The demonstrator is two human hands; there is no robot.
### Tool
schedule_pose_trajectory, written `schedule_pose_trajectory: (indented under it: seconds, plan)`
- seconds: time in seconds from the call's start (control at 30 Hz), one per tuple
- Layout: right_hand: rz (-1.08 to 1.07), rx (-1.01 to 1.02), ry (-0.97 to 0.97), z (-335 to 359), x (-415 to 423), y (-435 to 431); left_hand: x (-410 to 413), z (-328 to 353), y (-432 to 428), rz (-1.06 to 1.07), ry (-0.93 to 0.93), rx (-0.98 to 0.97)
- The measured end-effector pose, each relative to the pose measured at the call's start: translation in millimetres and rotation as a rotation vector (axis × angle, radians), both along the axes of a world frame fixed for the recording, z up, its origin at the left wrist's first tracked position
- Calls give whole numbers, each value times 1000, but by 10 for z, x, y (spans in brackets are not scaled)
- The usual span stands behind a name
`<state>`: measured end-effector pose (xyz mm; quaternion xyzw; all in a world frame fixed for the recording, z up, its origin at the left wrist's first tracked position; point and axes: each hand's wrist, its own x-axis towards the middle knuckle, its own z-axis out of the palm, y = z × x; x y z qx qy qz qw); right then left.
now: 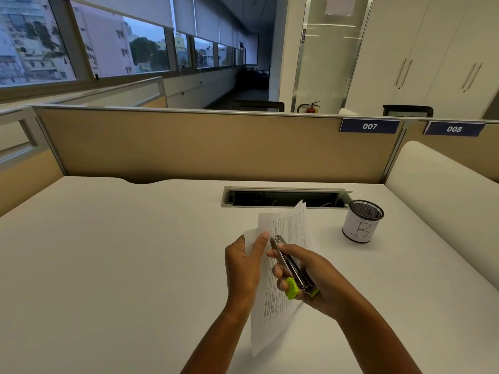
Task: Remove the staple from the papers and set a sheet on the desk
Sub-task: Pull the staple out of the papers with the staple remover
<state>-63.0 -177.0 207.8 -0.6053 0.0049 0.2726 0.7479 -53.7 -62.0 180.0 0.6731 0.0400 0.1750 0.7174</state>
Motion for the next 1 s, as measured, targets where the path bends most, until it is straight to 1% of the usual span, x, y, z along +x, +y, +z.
schedule_pose_trajectory:
  seconds: [0.2, 0.47, 0.6, 0.73, 1.0]
  plan:
    - [-17, 15, -4, 31, 17, -7, -33, 25, 17, -25, -27, 37]
    - [-16, 37, 32, 52, 20, -25, -55, 37, 67, -63, -17, 69]
    - [-14, 23, 43, 81, 15, -21, -48, 37, 81, -42, -18, 120]
    - [-11, 13, 30, 111, 1, -16, -44, 62, 110, -42, -34, 127]
    - [-42, -72, 22, 105, -5, 17, -51, 14, 75, 11, -74, 203]
